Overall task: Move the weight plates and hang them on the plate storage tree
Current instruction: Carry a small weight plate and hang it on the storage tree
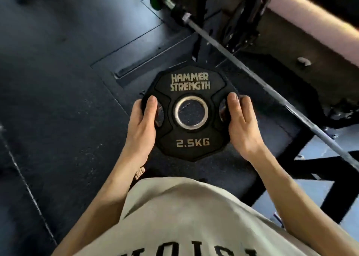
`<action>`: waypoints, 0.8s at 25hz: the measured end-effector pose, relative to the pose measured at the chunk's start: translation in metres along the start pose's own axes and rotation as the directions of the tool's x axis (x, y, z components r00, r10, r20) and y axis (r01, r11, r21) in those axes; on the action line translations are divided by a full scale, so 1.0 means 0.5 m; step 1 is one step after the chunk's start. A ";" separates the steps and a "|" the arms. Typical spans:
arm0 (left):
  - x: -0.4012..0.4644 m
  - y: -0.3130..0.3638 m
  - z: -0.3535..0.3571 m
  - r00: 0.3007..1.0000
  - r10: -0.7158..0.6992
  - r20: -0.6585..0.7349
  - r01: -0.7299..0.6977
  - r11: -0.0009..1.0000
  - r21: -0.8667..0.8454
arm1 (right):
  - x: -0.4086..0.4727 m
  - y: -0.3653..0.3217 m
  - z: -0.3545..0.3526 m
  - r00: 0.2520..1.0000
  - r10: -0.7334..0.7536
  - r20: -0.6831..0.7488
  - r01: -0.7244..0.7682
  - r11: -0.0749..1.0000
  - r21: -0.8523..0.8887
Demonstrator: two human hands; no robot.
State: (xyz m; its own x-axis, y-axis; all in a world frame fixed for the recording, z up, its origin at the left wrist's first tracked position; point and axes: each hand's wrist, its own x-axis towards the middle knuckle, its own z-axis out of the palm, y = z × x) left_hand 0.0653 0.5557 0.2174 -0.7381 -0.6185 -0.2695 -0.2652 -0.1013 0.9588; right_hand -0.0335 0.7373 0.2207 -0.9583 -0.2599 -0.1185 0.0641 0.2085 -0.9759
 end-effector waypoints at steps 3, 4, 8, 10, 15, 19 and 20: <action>-0.018 0.000 -0.180 0.977 -0.016 -0.213 -0.006 0.995 -0.099 | -0.011 -0.047 0.184 0.978 -0.025 0.207 0.028 1.000 -0.014; -0.025 0.002 -0.232 0.963 -0.031 -0.268 -0.001 0.993 -0.118 | -0.020 -0.061 0.242 0.969 -0.033 0.245 0.036 0.999 -0.007; -0.035 0.000 -0.502 0.915 0.002 -0.405 -0.039 0.996 -0.085 | -0.075 -0.127 0.520 0.918 -0.064 0.391 0.063 0.998 0.016; -0.030 0.005 -0.618 0.881 0.009 -0.473 -0.059 0.994 -0.092 | -0.098 -0.163 0.639 0.887 -0.071 0.456 0.080 0.997 -0.001; 0.009 0.008 -0.806 0.805 -0.043 -0.592 -0.082 0.980 -0.183 | -0.095 -0.209 0.858 0.806 -0.067 0.588 0.093 0.996 -0.013; 0.104 0.009 -0.922 0.750 -0.087 -0.655 -0.080 0.972 -0.221 | -0.034 -0.234 1.030 0.749 -0.041 0.661 0.083 0.996 -0.032; 0.138 0.010 -0.948 0.746 -0.089 -0.660 -0.084 0.971 -0.225 | -0.013 -0.237 1.069 0.742 -0.047 0.669 0.081 0.997 -0.020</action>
State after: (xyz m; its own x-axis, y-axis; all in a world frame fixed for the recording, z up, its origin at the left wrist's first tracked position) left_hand 0.3073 0.1431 0.2458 -0.1175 -0.9668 -0.2270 -0.0564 -0.2217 0.9735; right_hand 0.1139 0.2105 0.2394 -0.5275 -0.8335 -0.1644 -0.0191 0.2051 -0.9786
